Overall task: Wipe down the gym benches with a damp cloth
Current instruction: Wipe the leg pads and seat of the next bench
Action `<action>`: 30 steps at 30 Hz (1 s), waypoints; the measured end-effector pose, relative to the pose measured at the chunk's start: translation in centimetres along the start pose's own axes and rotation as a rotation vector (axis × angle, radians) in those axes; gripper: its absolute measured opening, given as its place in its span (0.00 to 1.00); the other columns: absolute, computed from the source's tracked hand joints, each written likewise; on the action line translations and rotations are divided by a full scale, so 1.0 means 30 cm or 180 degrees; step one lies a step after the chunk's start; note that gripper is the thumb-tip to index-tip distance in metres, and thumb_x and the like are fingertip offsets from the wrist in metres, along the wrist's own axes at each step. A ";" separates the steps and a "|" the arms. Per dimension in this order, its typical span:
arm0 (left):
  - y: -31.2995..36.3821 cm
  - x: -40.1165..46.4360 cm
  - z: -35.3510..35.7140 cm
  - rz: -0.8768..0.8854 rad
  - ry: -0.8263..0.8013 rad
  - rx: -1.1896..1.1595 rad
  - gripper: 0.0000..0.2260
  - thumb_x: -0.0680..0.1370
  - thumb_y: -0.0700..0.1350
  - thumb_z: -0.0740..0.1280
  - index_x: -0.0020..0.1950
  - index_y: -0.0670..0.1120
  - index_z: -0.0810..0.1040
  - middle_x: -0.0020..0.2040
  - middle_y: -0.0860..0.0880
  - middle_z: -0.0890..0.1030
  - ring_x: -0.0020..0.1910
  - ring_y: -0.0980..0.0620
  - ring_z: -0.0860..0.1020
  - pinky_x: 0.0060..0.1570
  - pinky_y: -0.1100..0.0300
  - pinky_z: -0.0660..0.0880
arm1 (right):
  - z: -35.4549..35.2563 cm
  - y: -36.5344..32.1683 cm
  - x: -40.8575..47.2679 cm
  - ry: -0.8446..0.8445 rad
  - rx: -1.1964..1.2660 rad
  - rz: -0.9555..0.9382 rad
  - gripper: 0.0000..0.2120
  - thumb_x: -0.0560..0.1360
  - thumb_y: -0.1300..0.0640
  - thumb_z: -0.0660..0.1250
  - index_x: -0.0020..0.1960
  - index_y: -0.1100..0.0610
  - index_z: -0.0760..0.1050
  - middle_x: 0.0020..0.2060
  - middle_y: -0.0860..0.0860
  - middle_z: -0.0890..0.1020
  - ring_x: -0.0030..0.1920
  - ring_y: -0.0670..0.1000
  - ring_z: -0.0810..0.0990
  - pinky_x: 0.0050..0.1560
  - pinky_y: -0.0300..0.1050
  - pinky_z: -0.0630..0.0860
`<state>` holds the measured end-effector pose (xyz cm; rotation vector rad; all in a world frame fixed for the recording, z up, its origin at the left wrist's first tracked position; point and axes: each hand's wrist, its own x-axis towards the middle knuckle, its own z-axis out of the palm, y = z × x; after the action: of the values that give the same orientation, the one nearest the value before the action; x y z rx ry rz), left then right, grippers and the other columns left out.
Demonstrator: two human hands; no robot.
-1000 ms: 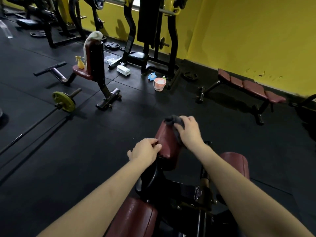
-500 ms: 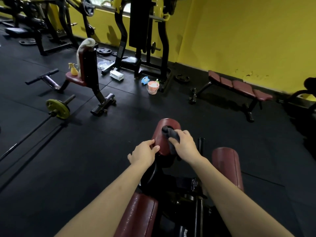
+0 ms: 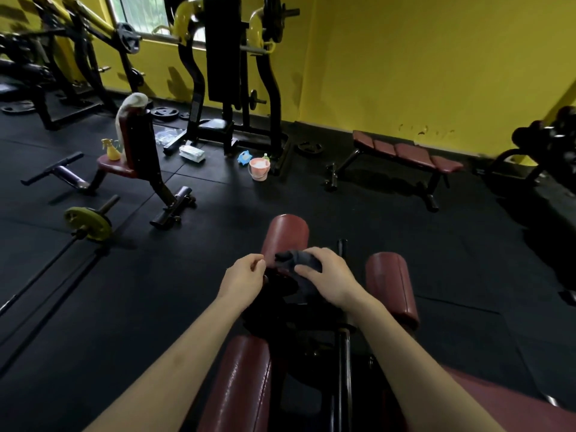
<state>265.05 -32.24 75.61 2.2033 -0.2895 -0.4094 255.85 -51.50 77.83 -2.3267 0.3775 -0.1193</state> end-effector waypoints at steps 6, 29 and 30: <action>0.178 -0.253 0.116 0.0758 0.0420 0.0221 0.17 0.84 0.51 0.62 0.73 0.51 0.75 0.67 0.50 0.78 0.65 0.49 0.77 0.65 0.50 0.74 | -0.188 0.042 -0.289 0.0879 0.1006 -0.0085 0.11 0.79 0.47 0.73 0.60 0.45 0.79 0.54 0.43 0.82 0.54 0.43 0.82 0.56 0.48 0.81; 0.548 -1.075 1.360 0.1628 -0.0342 0.1156 0.18 0.84 0.50 0.61 0.74 0.52 0.75 0.71 0.57 0.76 0.69 0.53 0.73 0.69 0.52 0.71 | -0.685 1.036 -1.406 0.1842 0.1795 0.1195 0.05 0.82 0.54 0.69 0.55 0.44 0.81 0.48 0.41 0.86 0.51 0.41 0.83 0.49 0.34 0.76; 0.537 -1.055 1.397 0.1560 -0.0399 0.1207 0.18 0.84 0.50 0.60 0.74 0.52 0.74 0.71 0.57 0.76 0.70 0.53 0.73 0.69 0.52 0.70 | -0.680 1.077 -1.389 0.1796 0.1811 0.1264 0.06 0.82 0.54 0.69 0.55 0.44 0.81 0.48 0.41 0.86 0.51 0.41 0.84 0.49 0.33 0.76</action>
<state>218.66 -61.10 69.96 2.3663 -1.0206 -0.2304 204.58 -74.19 70.49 -1.5917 0.9402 -0.6082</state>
